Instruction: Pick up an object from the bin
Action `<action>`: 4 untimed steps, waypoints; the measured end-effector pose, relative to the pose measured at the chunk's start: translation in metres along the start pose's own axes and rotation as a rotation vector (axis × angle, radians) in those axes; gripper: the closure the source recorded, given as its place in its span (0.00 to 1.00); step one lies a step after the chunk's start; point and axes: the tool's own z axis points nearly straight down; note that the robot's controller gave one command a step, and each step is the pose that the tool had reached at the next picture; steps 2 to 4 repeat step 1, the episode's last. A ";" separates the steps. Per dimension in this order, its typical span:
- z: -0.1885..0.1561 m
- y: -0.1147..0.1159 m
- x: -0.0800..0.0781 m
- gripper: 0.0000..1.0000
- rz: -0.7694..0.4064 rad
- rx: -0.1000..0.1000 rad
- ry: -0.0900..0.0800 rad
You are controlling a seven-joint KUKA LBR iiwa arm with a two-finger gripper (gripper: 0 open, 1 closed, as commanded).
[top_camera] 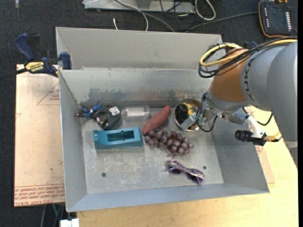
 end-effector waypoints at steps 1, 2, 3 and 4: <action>-0.001 -0.012 -0.001 0.00 -0.014 0.004 0.000; -0.001 -0.012 -0.001 0.00 -0.014 0.004 0.000; -0.001 -0.012 -0.001 0.00 -0.014 0.004 0.000; -0.001 -0.012 -0.001 0.00 -0.014 0.004 0.000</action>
Offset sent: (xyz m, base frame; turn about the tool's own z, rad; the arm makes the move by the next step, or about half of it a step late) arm 0.0000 0.0000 0.0000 0.0000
